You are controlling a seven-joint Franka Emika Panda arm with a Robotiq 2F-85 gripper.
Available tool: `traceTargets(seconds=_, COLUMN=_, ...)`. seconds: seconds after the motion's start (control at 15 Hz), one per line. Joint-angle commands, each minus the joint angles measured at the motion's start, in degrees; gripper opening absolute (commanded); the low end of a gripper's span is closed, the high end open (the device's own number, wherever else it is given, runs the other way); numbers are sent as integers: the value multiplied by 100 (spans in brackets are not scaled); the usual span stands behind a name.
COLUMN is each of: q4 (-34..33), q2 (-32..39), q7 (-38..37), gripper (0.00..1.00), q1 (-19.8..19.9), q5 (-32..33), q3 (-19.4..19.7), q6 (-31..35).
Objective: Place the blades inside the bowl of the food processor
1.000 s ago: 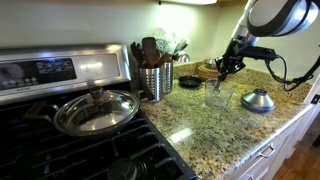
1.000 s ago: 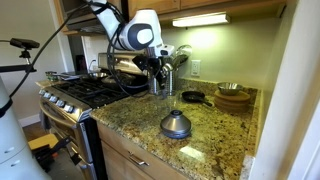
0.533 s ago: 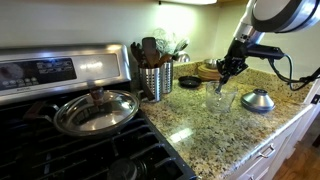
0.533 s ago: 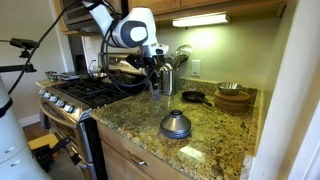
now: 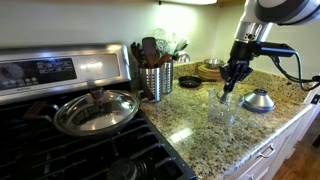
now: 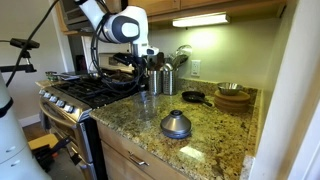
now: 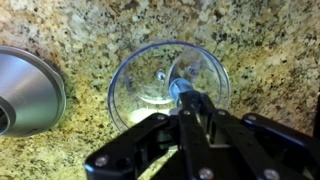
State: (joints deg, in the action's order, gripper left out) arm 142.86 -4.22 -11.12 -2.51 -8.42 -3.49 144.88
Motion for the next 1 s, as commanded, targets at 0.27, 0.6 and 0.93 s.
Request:
traceTargets(seconds=0.27, q4=-29, q2=-107, q7=-29, gripper=8, q1=12, q5=218, q3=11, q6=-283)
traceTargets(seconds=0.6, q4=-205, q2=46, q7=18, gripper=8, q1=29, q5=228, q3=41, q6=-534)
traceTargets(seconds=0.93, q4=-428, q2=413, q7=6, gripper=8, q1=55, q5=326, q3=62, q6=-550)
